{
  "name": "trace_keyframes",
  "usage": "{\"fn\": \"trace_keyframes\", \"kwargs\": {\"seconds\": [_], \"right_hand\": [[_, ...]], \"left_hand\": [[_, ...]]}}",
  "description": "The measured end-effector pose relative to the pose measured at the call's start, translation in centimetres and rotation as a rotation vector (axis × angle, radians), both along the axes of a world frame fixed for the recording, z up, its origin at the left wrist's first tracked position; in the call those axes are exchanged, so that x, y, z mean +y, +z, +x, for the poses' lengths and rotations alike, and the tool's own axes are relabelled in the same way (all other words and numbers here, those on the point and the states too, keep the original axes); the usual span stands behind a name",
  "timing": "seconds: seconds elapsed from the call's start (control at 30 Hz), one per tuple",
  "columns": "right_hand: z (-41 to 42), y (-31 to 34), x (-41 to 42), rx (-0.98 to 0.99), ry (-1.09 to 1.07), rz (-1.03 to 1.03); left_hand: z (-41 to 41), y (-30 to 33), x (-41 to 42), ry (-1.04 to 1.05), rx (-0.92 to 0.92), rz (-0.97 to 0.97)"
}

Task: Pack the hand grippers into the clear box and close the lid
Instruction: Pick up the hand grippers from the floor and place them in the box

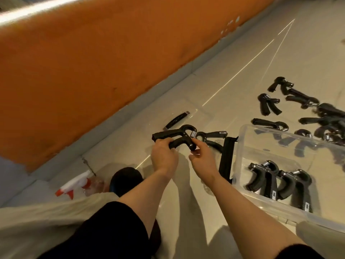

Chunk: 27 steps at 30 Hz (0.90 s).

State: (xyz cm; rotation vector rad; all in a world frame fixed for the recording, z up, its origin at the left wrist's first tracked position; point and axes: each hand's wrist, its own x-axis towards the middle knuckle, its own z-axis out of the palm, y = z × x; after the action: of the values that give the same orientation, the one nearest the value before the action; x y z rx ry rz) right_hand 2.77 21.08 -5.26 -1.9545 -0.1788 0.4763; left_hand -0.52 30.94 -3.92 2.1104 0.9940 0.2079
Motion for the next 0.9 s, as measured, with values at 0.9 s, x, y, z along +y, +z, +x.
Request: {"fn": "trace_keyframes", "kwargs": {"seconds": [0.9], "right_hand": [[1.3, 11.0, -19.4, -0.055, -0.338, -0.29]], "left_hand": [[2.9, 9.9, -16.2, -0.251, -0.026, -1.067]]}}
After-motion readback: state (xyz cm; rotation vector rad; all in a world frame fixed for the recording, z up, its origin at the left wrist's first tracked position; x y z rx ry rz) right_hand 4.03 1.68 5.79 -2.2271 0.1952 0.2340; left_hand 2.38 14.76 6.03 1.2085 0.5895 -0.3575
